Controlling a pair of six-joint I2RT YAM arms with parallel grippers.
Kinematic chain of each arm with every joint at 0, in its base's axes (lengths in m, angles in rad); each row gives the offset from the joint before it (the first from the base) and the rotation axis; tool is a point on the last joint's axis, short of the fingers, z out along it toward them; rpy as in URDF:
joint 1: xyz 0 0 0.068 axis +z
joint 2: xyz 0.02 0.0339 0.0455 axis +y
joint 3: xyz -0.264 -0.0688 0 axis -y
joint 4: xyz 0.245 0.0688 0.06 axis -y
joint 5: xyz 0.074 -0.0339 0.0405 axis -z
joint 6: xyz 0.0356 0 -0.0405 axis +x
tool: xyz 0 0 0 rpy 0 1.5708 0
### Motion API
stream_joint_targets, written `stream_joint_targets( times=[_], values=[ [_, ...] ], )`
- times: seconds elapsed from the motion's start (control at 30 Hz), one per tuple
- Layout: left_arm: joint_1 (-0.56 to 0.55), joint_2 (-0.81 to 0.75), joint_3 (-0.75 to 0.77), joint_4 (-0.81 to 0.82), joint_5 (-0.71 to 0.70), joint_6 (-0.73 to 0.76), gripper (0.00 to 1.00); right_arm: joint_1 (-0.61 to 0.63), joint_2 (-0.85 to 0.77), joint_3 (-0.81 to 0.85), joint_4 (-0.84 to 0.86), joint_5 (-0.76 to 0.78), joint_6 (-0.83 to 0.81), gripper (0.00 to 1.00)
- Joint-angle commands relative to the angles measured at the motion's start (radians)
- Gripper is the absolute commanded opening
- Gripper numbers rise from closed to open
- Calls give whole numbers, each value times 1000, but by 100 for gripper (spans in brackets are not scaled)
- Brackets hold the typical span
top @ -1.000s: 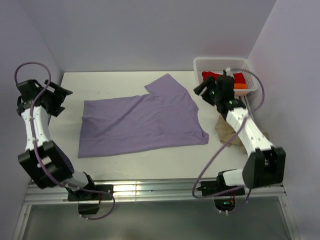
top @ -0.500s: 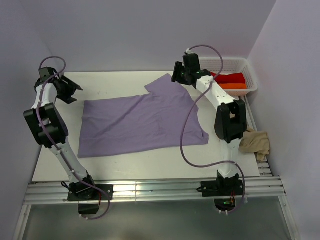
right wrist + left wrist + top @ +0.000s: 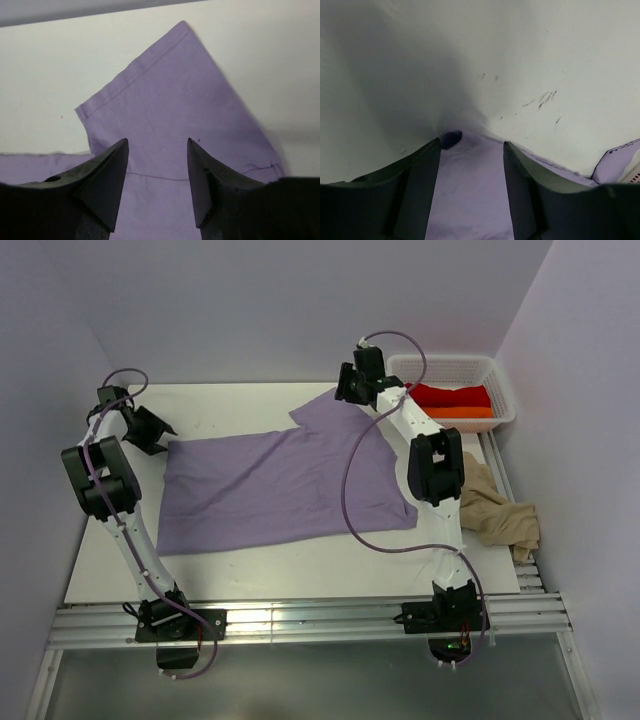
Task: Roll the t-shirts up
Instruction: Fold the tshirt
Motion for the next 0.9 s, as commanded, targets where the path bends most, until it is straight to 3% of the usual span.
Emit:
stream_joint_targets(
  times=[0.0,0.17,0.2,0.27,0.3,0.37,0.4,0.67,0.87],
  values=[
    [-13,17,26,16,-16,31,58,1,28,51,36,-7,-15,59],
    [-27,22,29,8,-29,33,43,1,111,145,-37,5,-30,64],
    [-26,20,28,10,-33,34,35,3,117,149,-38,7,-27,64],
    [-27,19,31,5,-46,37,28,1,131,148,-19,5,-27,64],
    [-27,19,34,2,-49,37,20,1,136,146,-10,-2,-27,70],
    [-26,16,37,-1,-53,40,11,1,166,190,-21,1,-15,74],
    [-27,14,37,-4,-53,42,0,0,179,212,-33,5,-9,75],
    [-23,-12,29,1,-35,37,0,-6,220,295,-140,83,20,75],
    [-22,-24,26,5,-20,36,0,1,206,269,-197,159,-95,75]
  ],
)
